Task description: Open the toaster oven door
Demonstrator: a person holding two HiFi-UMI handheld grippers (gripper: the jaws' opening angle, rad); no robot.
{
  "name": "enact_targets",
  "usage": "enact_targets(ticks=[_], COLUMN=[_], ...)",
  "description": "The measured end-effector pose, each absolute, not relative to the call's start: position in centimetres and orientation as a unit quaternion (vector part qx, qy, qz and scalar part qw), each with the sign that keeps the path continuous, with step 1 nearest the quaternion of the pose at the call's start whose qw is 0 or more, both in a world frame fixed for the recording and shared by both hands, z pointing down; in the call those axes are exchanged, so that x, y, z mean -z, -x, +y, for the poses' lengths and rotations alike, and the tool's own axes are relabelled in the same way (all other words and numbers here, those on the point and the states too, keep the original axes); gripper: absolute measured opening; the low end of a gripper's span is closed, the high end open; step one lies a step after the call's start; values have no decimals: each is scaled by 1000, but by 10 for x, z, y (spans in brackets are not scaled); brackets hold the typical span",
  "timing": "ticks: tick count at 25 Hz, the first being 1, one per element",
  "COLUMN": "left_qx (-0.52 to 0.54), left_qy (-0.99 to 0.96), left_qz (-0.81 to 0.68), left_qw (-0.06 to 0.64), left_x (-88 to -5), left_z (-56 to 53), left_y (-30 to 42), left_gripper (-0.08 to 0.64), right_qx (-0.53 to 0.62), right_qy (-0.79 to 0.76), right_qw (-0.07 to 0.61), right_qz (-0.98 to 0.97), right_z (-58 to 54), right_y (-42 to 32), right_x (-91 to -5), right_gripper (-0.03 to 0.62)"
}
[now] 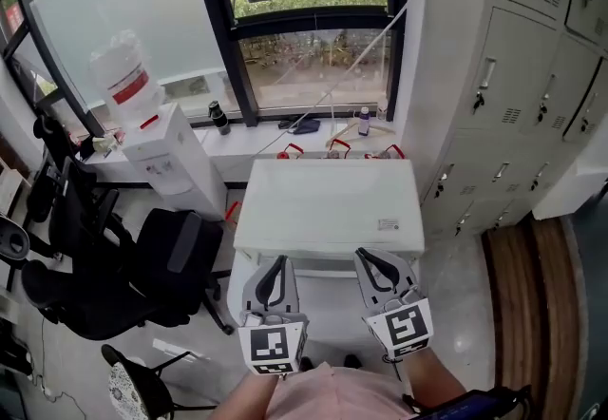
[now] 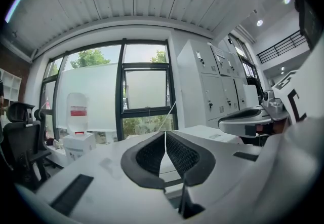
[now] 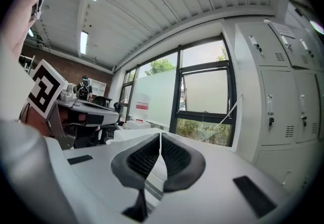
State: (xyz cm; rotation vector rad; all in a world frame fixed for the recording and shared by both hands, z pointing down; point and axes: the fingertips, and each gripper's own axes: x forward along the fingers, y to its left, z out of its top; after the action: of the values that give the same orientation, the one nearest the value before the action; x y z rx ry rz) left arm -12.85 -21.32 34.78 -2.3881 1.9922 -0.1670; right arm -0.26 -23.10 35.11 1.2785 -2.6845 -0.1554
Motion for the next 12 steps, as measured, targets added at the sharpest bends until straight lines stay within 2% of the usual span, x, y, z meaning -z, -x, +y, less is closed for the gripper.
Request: enact_targets(ticks=[12], left_qx=[51], left_qy=[804], left_qz=[593], left_qw=[0], left_x=[-358], left_z=[-223], left_y=[132], left_gripper=[17], right_qx=[48], right_qy=[-471], right_qw=[124], right_qz=[-872], right_z=[-226], right_y=[3], right_x=[-372], right_gripper=[14])
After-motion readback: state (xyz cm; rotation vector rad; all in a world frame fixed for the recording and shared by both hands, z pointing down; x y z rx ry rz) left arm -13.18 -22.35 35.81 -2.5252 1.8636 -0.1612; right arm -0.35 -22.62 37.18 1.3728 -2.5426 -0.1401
